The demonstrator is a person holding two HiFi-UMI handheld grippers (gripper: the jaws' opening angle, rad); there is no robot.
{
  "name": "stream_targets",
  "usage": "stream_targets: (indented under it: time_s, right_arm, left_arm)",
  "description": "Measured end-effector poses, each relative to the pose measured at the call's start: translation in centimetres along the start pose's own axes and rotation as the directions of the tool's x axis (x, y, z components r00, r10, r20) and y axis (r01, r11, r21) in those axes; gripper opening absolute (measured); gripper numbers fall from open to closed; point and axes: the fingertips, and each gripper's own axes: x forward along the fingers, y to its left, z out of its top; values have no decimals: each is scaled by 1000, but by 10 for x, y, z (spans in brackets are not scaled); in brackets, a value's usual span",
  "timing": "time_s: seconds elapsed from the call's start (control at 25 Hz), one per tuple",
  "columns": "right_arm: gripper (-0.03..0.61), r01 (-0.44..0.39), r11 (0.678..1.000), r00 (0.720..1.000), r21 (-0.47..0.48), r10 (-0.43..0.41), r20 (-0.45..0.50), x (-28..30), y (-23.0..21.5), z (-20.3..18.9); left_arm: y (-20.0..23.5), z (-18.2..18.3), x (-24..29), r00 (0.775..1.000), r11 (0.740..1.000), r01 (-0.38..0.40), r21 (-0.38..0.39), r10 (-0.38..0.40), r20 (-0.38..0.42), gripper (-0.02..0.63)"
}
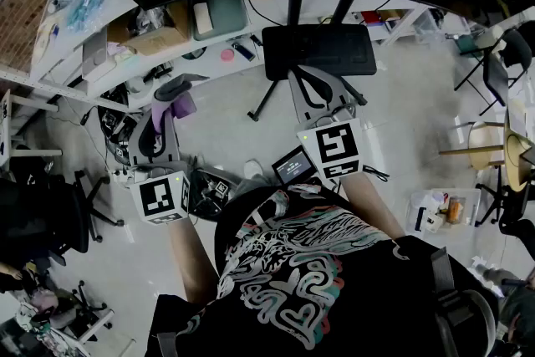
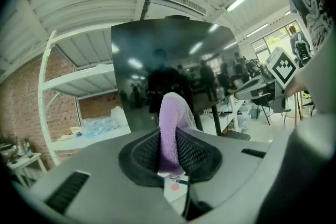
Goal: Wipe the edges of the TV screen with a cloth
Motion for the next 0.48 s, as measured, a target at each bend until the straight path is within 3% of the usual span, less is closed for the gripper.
stream_targets:
  time_s: [0.48]
  right_arm:
    - [29,-3,1000,1000,12,3,13,15,-14,-1]
  left_arm:
    - [0,-5,15,1000,1000,-18,6,18,-12,55]
